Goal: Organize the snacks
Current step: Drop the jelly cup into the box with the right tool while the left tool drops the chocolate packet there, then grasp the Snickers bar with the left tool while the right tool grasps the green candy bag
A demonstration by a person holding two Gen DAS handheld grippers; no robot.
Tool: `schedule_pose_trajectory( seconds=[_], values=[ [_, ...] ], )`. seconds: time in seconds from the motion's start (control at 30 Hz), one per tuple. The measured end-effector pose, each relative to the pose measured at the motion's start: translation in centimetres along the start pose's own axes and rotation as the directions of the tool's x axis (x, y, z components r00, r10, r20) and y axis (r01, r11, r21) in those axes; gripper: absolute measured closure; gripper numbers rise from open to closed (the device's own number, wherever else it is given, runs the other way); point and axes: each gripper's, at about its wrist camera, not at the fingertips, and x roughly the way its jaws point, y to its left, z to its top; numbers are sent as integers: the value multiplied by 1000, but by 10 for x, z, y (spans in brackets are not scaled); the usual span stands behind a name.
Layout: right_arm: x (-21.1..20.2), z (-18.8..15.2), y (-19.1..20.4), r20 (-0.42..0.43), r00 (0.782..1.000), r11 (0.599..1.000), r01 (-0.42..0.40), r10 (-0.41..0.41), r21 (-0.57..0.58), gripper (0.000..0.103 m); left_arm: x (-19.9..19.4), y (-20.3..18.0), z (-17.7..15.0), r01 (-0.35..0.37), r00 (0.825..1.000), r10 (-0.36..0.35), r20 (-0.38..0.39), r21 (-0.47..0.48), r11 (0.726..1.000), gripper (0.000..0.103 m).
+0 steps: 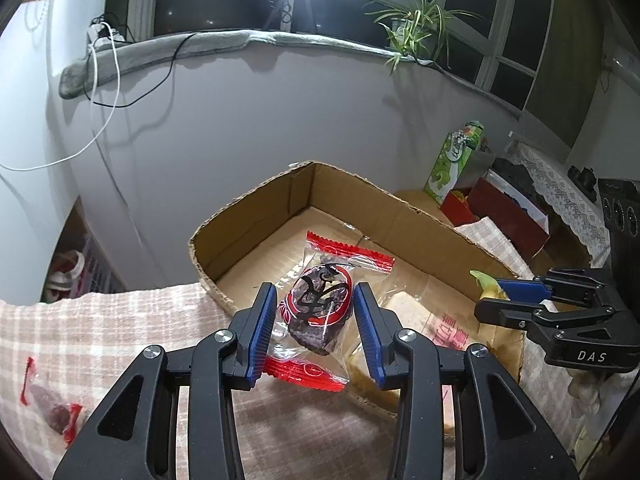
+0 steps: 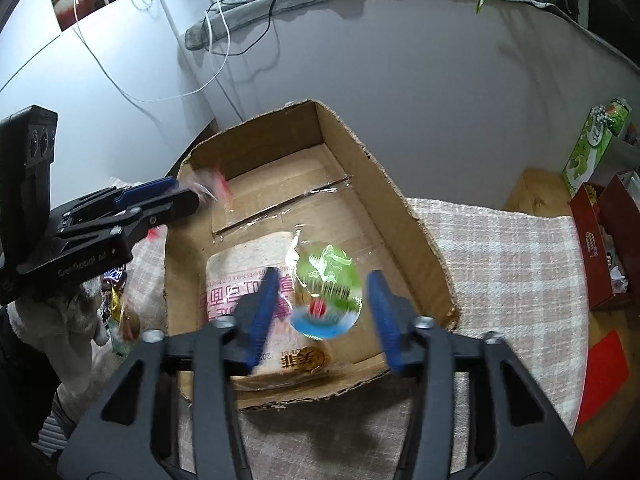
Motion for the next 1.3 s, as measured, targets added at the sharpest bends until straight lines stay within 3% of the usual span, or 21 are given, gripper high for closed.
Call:
schedule_pose_trajectory(
  seconds=[0.13, 0.53, 0.8, 1.3],
  values=[
    [-4, 0, 1, 13, 1000, 1000, 2, -2, 1, 41, -1, -2, 2, -3, 1000, 3, 3, -3, 1000, 47],
    [-20, -4, 15, 23, 1000, 1000, 0, 0, -17, 41, -16, -5, 1, 6, 1000, -6, 18, -8, 1000, 47],
    [-40, -14, 44, 37, 999, 998, -24, 26, -53, 41, -45, 1, -5, 2, 999, -2, 43, -13, 1000, 47],
    [-44, -45, 118, -9, 993, 980, -121, 121, -156, 41, -116, 51, -42, -46, 994, 57, 93, -116, 992, 47]
  ],
)
